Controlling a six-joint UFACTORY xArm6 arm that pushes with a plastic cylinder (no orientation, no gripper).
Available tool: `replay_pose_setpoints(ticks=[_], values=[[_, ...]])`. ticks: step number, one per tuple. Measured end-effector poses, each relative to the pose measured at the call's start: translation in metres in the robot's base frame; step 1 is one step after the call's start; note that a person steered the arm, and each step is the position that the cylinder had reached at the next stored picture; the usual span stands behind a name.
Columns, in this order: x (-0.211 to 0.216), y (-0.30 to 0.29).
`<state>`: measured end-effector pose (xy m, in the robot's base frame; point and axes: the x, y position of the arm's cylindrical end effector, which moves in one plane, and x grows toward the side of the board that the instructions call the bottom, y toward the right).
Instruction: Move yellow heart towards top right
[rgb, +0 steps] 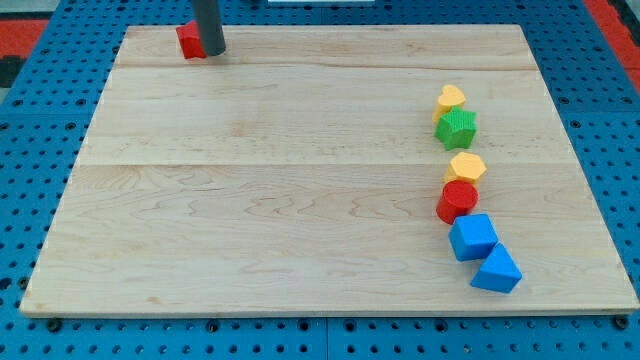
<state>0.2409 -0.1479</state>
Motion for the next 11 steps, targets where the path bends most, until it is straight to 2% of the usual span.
replay_pose_setpoints(ticks=[1, 4, 6, 7, 8, 9, 10, 11], values=[[0.000, 0.045], [-0.003, 0.281], [0.011, 0.441], [0.054, 0.445], [0.103, 0.396], [0.109, 0.317], [0.131, 0.328], [0.131, 0.330]])
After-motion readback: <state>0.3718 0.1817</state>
